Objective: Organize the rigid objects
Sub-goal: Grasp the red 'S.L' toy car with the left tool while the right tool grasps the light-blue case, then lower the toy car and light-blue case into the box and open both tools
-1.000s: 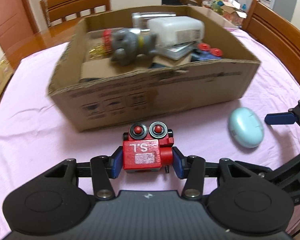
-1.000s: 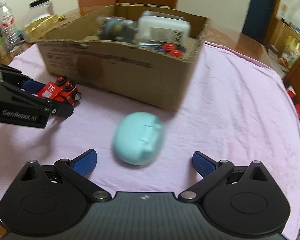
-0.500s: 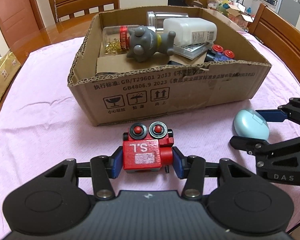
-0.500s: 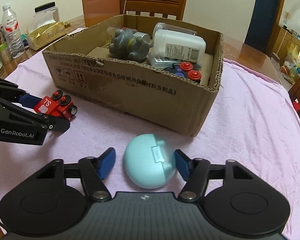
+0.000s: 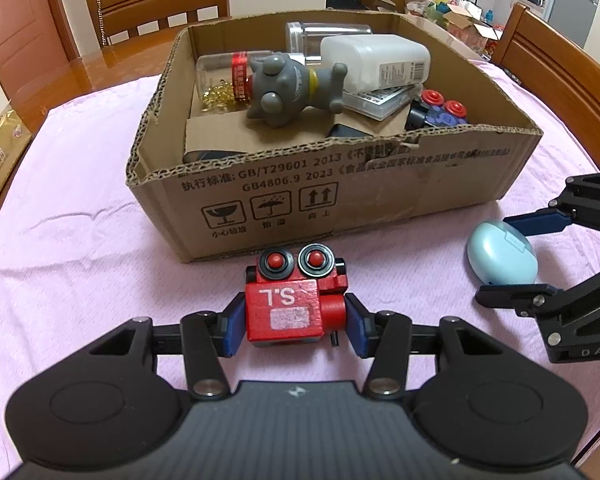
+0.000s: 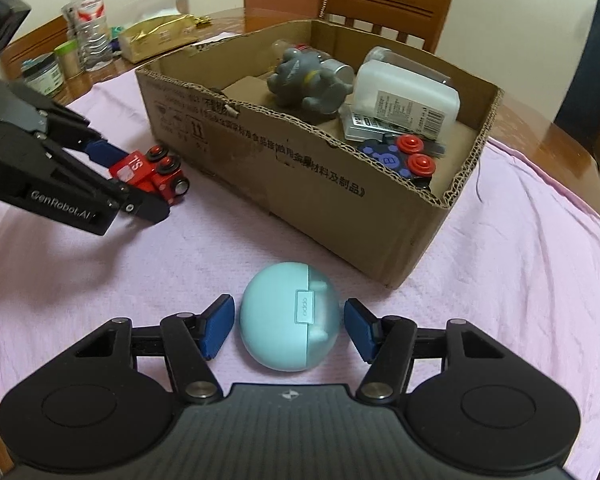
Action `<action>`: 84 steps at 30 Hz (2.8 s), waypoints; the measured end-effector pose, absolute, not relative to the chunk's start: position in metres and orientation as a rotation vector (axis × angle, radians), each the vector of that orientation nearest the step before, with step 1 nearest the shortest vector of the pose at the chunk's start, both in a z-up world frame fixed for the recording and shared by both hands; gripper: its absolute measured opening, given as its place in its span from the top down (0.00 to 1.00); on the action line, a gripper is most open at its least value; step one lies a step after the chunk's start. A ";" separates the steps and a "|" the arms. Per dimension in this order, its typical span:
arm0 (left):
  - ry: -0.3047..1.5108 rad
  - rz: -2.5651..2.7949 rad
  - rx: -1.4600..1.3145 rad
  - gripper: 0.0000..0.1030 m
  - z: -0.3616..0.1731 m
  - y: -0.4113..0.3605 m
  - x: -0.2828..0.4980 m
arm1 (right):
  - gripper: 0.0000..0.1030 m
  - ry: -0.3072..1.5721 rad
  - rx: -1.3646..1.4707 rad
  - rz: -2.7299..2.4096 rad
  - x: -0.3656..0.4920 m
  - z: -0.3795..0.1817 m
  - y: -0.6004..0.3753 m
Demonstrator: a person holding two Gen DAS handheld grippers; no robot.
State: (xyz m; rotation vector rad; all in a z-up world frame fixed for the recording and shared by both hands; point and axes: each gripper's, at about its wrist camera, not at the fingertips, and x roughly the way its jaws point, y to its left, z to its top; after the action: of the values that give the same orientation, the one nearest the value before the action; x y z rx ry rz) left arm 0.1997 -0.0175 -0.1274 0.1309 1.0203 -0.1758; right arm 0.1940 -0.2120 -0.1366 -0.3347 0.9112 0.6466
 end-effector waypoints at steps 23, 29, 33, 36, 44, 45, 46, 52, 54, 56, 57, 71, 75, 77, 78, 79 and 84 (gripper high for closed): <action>1.015 -0.322 0.195 0.53 -0.041 -0.018 0.191 | 0.44 0.959 -0.360 0.675 0.181 -0.090 -0.217; 0.924 -0.302 0.213 0.53 -0.015 -0.017 0.217 | 0.44 0.918 -0.340 0.698 0.186 -0.052 -0.220; 0.912 -0.268 0.197 0.53 -0.024 -0.014 0.248 | 0.44 0.879 -0.322 0.700 0.194 -0.032 -0.218; 0.929 -0.228 0.184 0.53 -0.039 -0.010 0.271 | 0.44 0.853 -0.322 0.692 0.202 -0.025 -0.214; 0.899 -0.162 0.161 0.43 -0.067 -0.002 0.295 | 0.44 0.835 -0.325 0.662 0.223 -0.019 -0.203; 0.897 -0.161 0.153 0.33 -0.066 0.000 0.294 | 0.44 0.834 -0.326 0.658 0.225 -0.019 -0.201; 0.889 -0.167 0.142 0.22 -0.063 0.003 0.292 | 0.44 0.833 -0.328 0.656 0.228 -0.019 -0.199; 0.799 -0.136 0.116 0.03 -0.036 0.024 0.264 | 0.44 0.833 -0.334 0.645 0.246 -0.018 -0.183; 0.782 -0.117 0.104 0.02 -0.028 0.032 0.253 | 0.44 0.837 -0.334 0.642 0.256 -0.018 -0.176; 0.771 -0.084 0.086 0.01 -0.021 0.042 0.242 | 0.44 0.842 -0.331 0.640 0.268 -0.019 -0.167; 0.766 -0.064 0.079 0.01 -0.018 0.048 0.236 | 0.44 0.844 -0.328 0.638 0.275 -0.020 -0.162; 0.773 0.079 0.020 0.01 -0.017 0.093 0.199 | 0.33 0.872 -0.293 0.575 0.379 -0.054 -0.087; 0.761 0.085 0.034 0.01 -0.012 0.091 0.200 | 0.11 0.836 -0.279 0.549 0.372 -0.044 -0.088; 0.756 0.073 0.038 0.01 -0.010 0.087 0.203 | 0.07 0.834 -0.264 0.569 0.362 -0.036 -0.094; 0.757 0.067 0.040 0.01 -0.009 0.084 0.204 | 0.03 0.835 -0.266 0.569 0.356 -0.033 -0.097; 0.761 0.055 0.045 0.01 -0.008 0.080 0.207 | 0.01 0.836 -0.269 0.557 0.351 -0.031 -0.099; 0.795 0.012 0.060 0.01 -0.001 0.054 0.218 | 0.00 0.891 -0.270 0.473 0.319 -0.022 -0.116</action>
State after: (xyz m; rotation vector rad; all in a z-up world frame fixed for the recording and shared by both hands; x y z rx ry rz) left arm 0.2184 0.0544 -0.0007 0.0600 0.7953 0.0121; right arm 0.3191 -0.1156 -0.0217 -0.2697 0.8909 0.4731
